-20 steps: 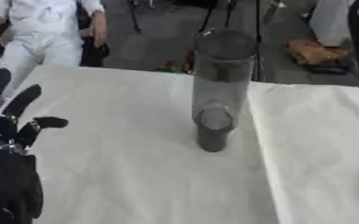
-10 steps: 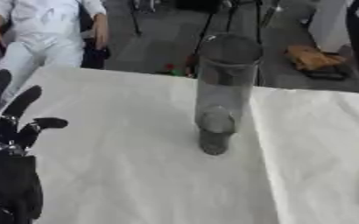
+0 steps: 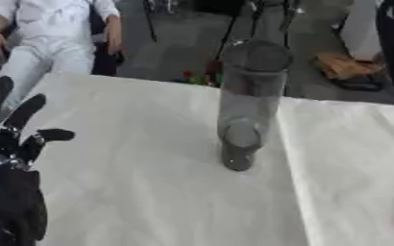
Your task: Arrange flowers into the vase.
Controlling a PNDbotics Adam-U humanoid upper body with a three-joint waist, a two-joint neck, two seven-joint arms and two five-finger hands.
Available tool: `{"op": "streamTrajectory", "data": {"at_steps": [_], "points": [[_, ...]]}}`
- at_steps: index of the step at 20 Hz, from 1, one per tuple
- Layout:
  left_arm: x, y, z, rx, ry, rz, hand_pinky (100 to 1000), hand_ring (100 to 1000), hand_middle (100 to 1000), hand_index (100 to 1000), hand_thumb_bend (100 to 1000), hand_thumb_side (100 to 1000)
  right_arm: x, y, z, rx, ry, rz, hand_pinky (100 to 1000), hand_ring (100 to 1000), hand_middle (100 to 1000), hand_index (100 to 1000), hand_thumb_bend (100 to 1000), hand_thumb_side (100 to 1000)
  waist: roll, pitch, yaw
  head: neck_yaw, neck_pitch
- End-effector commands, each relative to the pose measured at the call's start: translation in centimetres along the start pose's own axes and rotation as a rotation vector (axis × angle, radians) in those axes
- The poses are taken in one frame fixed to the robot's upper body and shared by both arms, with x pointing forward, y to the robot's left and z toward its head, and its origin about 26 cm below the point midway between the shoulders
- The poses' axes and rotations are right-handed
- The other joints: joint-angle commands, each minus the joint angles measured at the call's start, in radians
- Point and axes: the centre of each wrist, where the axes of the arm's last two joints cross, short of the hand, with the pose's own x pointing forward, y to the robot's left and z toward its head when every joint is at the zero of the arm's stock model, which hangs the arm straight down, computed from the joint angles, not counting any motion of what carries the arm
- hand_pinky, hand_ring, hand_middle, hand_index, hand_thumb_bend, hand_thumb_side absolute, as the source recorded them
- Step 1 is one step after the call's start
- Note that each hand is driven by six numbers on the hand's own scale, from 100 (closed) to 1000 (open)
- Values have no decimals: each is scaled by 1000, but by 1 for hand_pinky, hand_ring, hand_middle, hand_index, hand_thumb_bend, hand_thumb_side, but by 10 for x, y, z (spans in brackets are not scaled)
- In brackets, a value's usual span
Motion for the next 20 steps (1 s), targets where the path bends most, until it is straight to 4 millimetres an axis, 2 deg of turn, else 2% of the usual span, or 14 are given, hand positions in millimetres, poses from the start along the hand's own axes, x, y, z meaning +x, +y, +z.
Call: {"op": "streamTrajectory", "data": {"at_steps": [1,20], "points": [[4,1,-6,-15,-30,-2,585,854,929,937,433,978,17,9,-4,18,-27,-23,100,100,100,100,436,337,4,-30,4,6,0],[4,0,-6,-11,-31,1,589,853,928,938,437,976,-3,16,7,33,70,6,100,100,100,100,432,327,3,-44,-4,16,12]]}}
